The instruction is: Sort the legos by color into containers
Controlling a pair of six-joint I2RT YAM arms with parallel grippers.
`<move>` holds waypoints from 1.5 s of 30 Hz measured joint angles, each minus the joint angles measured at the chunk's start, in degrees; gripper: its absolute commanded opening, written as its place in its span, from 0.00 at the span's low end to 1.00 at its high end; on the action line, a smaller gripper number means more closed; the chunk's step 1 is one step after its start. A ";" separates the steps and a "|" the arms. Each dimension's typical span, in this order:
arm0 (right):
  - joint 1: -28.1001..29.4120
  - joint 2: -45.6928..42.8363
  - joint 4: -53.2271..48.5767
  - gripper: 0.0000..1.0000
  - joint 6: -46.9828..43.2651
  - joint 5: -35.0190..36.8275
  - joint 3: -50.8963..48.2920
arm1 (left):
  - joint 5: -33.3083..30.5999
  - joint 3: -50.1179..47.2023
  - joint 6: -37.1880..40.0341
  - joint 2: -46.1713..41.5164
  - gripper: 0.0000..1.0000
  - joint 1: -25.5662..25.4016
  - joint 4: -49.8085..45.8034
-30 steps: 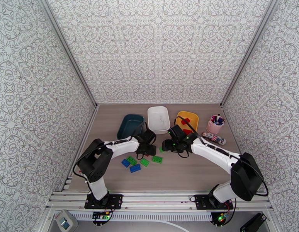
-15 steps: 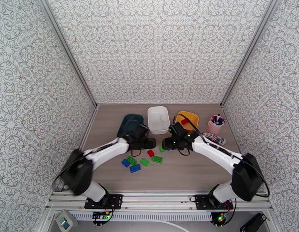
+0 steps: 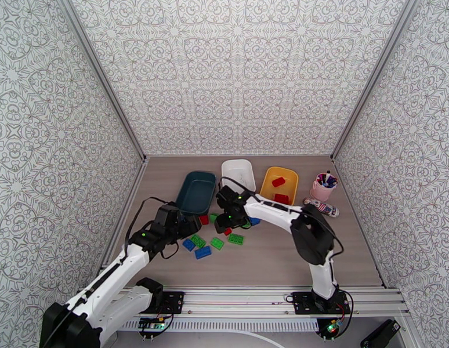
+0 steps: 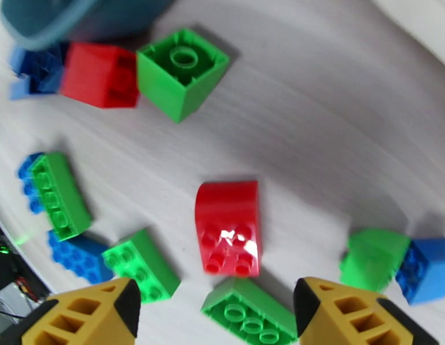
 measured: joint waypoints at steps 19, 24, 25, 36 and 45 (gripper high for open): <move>1.31 8.09 -5.03 0.35 -2.27 4.87 6.75 | 3.06 -2.67 -1.11 0.09 0.99 1.40 1.49; 0.87 5.75 -2.75 0.28 -1.05 4.70 4.24 | 4.63 -2.14 -1.14 4.79 0.99 0.50 3.41; 0.55 4.63 -2.21 0.28 -0.70 4.50 3.30 | 4.81 -1.66 -1.16 6.32 0.99 -0.37 4.07; -11.72 -16.81 3.96 0.28 3.37 3.08 -7.32 | 6.16 16.41 -1.49 26.18 0.99 -12.52 11.61; -29.51 -24.28 3.15 0.33 3.91 4.98 -11.32 | 6.80 29.29 -0.85 37.99 0.98 -19.23 15.34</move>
